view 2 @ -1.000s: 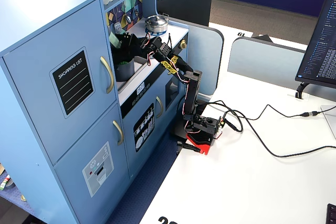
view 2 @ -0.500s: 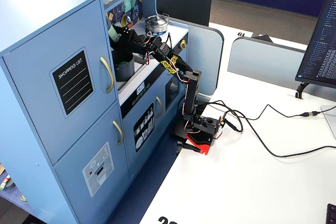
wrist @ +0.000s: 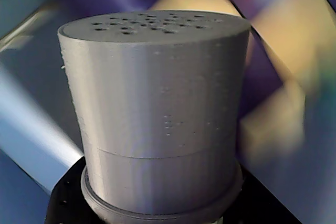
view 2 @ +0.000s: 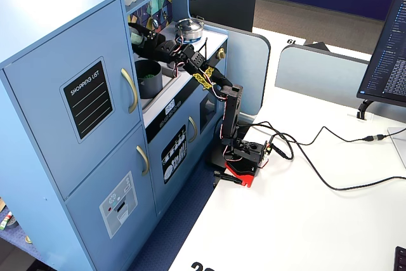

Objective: Put salt in the gray recipient

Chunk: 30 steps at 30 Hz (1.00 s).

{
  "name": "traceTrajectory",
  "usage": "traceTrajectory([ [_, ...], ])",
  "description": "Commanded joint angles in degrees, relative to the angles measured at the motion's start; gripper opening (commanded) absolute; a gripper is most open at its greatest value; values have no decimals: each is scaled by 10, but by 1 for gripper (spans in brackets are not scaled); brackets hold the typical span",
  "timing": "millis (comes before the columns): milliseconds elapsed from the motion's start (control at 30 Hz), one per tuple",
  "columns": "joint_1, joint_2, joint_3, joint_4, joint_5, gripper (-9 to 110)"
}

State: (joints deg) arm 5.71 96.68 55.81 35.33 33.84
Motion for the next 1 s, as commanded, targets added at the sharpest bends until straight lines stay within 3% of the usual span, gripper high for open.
traceTrajectory([
  [0, 133, 29, -2, -49, -435, 0],
  [167, 277, 33, 18, -120, -973, 0],
  [300, 369, 35, 57, -135, -1183, 0],
  [533, 439, 26, 140, -160, -1268, 0],
  [967, 471, -15, 236, -270, -1222, 0],
])
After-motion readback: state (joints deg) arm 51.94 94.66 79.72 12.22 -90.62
